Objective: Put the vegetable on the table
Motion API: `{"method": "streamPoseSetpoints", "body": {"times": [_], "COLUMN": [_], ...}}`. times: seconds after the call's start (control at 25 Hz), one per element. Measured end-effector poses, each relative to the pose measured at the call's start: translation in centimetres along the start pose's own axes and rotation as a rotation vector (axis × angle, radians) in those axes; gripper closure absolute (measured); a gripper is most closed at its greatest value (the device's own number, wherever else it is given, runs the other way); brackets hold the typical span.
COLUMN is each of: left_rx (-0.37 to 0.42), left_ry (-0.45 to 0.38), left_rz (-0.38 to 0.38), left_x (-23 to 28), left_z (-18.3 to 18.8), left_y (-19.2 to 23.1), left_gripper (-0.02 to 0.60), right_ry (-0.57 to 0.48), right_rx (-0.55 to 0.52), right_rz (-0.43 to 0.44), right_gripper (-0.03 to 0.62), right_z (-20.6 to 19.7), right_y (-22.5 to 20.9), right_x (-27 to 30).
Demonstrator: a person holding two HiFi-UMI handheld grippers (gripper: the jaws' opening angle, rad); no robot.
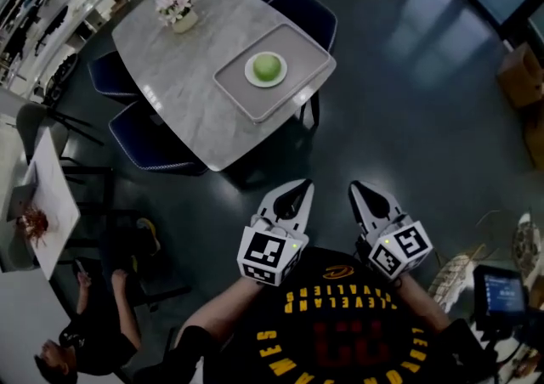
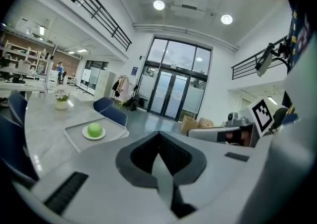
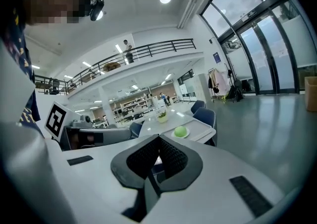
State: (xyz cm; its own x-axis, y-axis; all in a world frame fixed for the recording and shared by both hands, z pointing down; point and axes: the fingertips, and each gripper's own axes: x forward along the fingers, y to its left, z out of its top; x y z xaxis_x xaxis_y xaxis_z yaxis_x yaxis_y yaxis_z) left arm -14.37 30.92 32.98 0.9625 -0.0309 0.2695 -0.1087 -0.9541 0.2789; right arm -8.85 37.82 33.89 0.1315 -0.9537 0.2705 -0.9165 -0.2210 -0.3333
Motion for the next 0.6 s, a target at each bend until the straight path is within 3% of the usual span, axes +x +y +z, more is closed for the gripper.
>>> {"method": "streamPoseSetpoints", "body": {"times": [0.2, 0.6], "left_rx": [0.006, -0.053], "left_ry": [-0.033, 0.001], "left_rz": [-0.012, 0.062], "left_x": [3.4, 8.2], "left_z": [3.9, 3.7], "left_y": [6.3, 12.2], "left_gripper": [0.580, 0.580], "right_ry": [-0.025, 0.024], "right_rx": [-0.008, 0.008], "right_rz": [-0.028, 0.024], "right_gripper": [0.589, 0.589], "right_z": [3.4, 3.6], "right_y": [-1.6, -5.3], "right_x": [6.7, 13.6]}}
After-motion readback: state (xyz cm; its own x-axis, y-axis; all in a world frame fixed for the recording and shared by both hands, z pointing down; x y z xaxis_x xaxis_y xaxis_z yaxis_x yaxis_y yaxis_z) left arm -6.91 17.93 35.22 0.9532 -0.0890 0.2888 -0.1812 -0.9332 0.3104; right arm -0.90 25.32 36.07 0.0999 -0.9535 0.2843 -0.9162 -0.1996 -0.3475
